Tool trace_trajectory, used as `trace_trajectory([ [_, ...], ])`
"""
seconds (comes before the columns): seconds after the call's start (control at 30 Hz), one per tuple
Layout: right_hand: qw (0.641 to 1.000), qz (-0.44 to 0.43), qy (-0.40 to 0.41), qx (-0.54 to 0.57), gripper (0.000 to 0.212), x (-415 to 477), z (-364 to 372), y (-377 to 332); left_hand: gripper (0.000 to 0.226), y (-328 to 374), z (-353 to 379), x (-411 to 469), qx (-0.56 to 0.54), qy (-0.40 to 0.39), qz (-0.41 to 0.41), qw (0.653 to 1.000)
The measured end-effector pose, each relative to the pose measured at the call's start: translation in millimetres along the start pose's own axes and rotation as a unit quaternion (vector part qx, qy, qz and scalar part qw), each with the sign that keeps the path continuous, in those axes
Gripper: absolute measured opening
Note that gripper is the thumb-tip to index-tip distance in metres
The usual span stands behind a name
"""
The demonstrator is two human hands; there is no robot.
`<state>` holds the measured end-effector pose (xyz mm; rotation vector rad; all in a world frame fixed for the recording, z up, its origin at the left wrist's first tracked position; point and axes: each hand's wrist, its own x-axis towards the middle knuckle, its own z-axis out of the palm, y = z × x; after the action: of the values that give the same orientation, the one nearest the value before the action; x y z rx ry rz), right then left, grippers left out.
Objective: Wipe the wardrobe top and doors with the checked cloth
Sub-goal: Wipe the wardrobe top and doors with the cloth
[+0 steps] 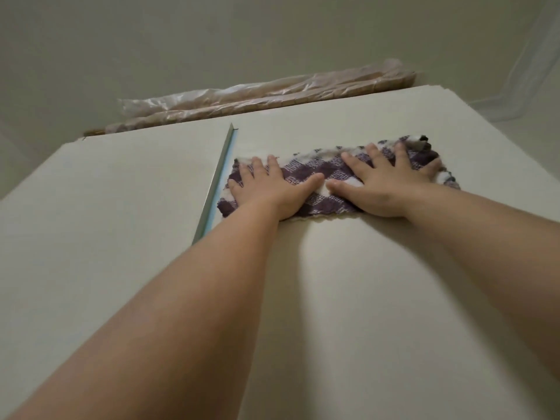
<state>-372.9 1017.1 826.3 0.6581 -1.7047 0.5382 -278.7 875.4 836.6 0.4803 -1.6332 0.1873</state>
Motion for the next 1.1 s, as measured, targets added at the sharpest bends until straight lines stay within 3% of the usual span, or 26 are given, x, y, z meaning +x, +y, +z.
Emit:
trace_trajectory([
  [0.2, 1.0, -0.025, -0.004, -0.005, 0.078, -0.9, 8.6, -37.5, 0.101, -38.6, -0.7, -10.9, -0.003, 0.013, -0.026, 1.0],
  [0.37, 0.999, -0.049, -0.014, -0.013, 0.065, 2.1, 10.9, -64.7, 0.097, -60.1, -2.3, -13.1, -0.005, 0.016, -0.014, 1.0],
  [0.67, 0.999, 0.01, -0.027, 0.02, 0.064, 10.1, 6.3, -86.0, 0.079, -62.4, -1.7, -12.2, -0.012, 0.019, -0.004, 1.0],
  [0.9, 1.0, -0.02, -0.008, 0.006, 0.063, 18.4, 4.1, -68.1, 0.088, -62.5, -3.2, -7.4, 0.021, 0.036, -0.02, 0.999],
  [1.1, 1.0, 0.018, 0.01, 0.007, 0.063, 14.1, -3.3, -2.7, 0.091, -2.0, 7.4, -8.4, 0.026, 0.035, 0.008, 0.999],
])
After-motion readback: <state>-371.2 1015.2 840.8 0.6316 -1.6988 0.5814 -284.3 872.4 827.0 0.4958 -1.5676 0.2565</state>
